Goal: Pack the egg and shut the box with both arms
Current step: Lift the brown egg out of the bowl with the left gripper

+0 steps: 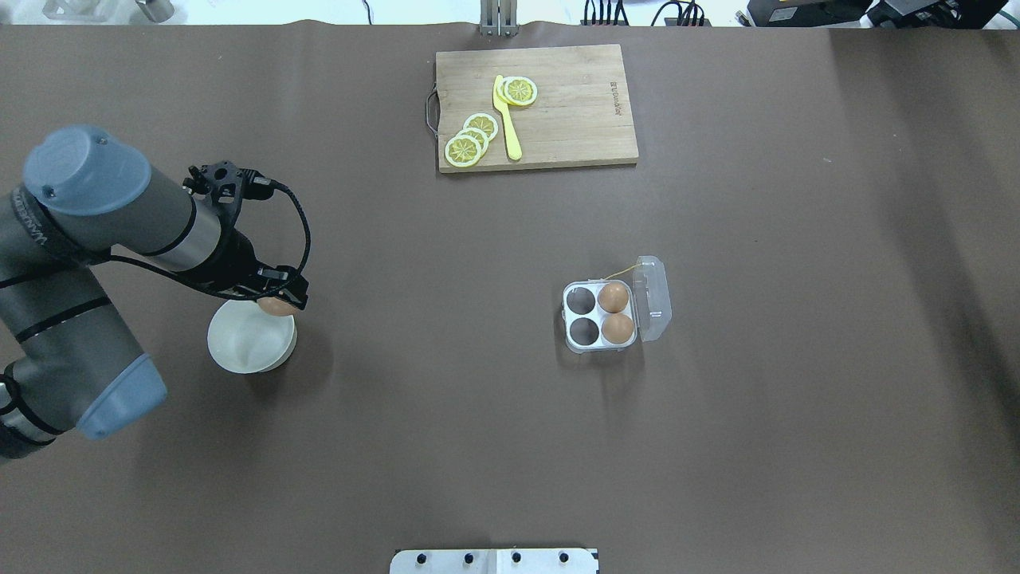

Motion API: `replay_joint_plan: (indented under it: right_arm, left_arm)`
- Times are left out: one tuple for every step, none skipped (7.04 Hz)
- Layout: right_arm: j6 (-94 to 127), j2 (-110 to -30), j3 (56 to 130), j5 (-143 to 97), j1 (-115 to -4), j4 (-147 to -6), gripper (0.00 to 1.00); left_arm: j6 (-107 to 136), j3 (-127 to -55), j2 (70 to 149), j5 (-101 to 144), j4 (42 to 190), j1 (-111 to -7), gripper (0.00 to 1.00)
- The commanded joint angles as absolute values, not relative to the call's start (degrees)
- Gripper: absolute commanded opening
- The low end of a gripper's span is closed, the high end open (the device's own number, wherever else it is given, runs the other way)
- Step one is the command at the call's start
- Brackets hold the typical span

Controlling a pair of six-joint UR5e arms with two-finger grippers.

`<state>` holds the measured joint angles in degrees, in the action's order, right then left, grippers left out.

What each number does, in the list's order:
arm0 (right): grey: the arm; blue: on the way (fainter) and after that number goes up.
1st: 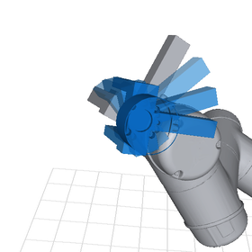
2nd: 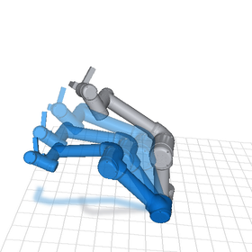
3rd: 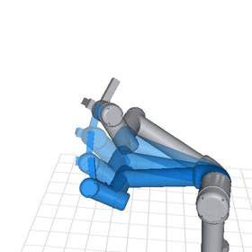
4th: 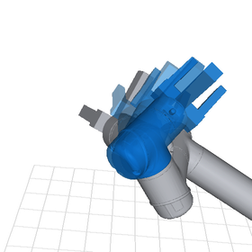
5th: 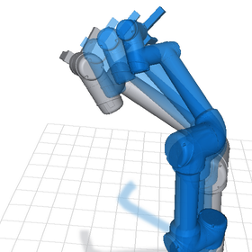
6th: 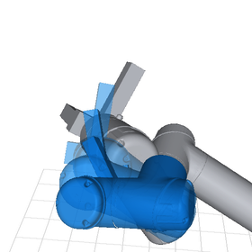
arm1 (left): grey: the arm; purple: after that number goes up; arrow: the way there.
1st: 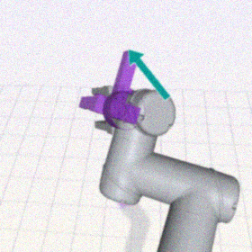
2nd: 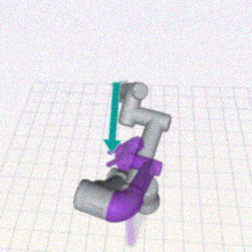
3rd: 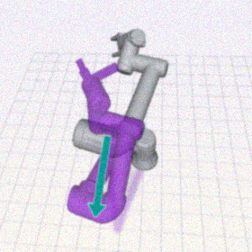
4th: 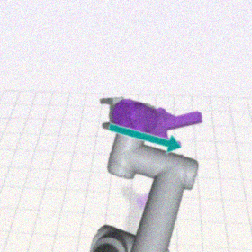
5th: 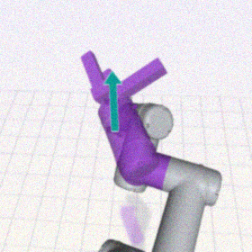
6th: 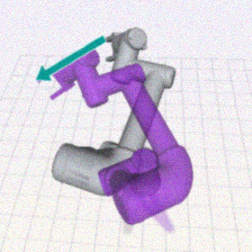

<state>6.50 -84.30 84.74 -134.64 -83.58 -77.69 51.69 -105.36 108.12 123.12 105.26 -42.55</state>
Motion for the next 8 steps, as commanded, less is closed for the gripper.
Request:
replay_joint_plan:
  right_arm:
    - [6.50, -84.46, 84.64, -134.74, -83.85, -77.78, 1.00]
    - [6.50, -84.20, 84.73, -134.91, -84.37, -78.74, 1.00]
    - [6.50, -84.11, 84.73, -135.00, -84.46, -78.92, 1.00]
    - [6.50, -84.11, 84.73, -135.00, -84.46, -78.93, 1.00]
    - [6.50, -84.11, 84.73, -134.91, -84.90, -78.93, 1.00]
    - [6.50, -84.20, 84.73, -135.00, -85.34, -79.01, 1.00]
    - [6.50, -84.29, 84.73, -135.00, -85.34, -79.01, 1.00]
    - [6.50, -84.37, 84.73, -135.00, -85.43, -79.01, 1.00]
  left_arm:
    - [52.55, -105.12, 112.40, 123.22, 105.56, -45.51, 0.57]
    - [57.00, -104.77, 114.67, 123.14, 106.08, -45.61, 0.57]
    - [59.48, -104.16, 117.48, 123.05, 106.17, -45.79, 0.57]
    - [62.63, -102.15, 120.21, 122.96, 108.17, -45.70, 0.57]
    - [67.80, -99.43, 121.19, 122.78, 114.63, -45.53, 0.57]
    - [71.51, -95.14, 122.16, 122.52, 122.61, -45.35, 0.57]
    - [75.46, -90.49, 125.04, 122.43, 127.92, -45.26, 0.57]
    - [77.41, -88.53, 126.81, 122.34, 130.23, -45.18, 0.57]
